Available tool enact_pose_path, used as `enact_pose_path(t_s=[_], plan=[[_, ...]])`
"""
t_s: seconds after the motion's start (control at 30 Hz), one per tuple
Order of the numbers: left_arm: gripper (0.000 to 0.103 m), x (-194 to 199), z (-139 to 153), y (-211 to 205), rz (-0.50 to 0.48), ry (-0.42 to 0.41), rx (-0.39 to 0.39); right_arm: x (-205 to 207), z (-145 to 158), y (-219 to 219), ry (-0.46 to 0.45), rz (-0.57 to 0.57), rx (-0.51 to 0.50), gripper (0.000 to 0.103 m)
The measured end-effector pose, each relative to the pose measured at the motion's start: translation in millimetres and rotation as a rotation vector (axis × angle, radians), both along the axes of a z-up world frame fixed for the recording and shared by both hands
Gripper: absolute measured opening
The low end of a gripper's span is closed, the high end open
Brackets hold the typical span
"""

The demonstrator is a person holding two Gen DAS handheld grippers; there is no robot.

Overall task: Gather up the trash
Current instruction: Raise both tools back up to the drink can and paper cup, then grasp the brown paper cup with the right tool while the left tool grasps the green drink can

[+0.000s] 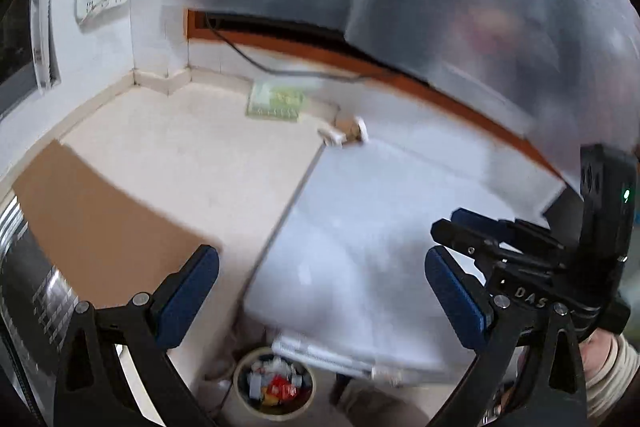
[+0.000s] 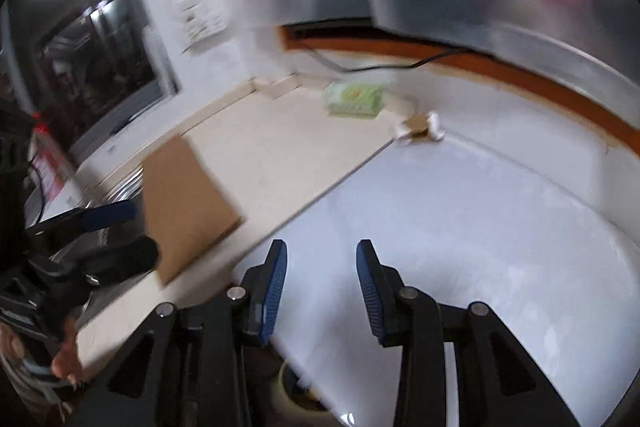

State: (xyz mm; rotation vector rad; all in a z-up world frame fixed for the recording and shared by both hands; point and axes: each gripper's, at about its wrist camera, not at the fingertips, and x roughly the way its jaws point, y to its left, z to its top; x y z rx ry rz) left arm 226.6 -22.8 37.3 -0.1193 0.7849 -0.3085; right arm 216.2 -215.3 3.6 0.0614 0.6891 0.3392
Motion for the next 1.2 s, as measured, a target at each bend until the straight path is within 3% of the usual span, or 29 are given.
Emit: enact_pose_path(t_s=[0.2, 0.27, 0.53, 0.77, 1.03, 1.1, 1.2], plan=[[0.102, 78.8, -5.2, -11.7, 0.037, -0.090, 0.081, 95.6, -3.8, -13.7, -0.018, -0.061, -0.044, 0.040], [0.102, 106.9, -15.6, -17.5, 0.036, -0.084, 0.084, 132.4, -11.4, -19.4, -0.004, -0.072, -0.051, 0.045], [0.102, 177.9, -54.2, -22.6, 0.098, -0.049, 0.086, 227.4, -48.1, -37.6, 0.059, -0.174, -0.060, 0.047], [0.102, 204.8, -78.8, -25.8, 0.101, -0.005, 0.076, 269.6, -72.4, -26.7, 0.080, -0.186, -0.092, 0.047], [0.102, 217.4, -92.8, -26.5, 0.085, 0.010, 0.083, 289.4, -84.8, -38.1, 0.106, -0.163, -0.041, 0.046], [0.102, 221.2, -93.0, -26.1, 0.087, 0.010, 0.088, 288.9, -84.4, -40.5, 0.107, -0.138, -0.014, 0.024], [0.102, 227.8, -91.5, -24.6, 0.095, 0.008, 0.085, 279.5, -79.9, -36.9, 0.064, -0.120, -0.046, 0.022]])
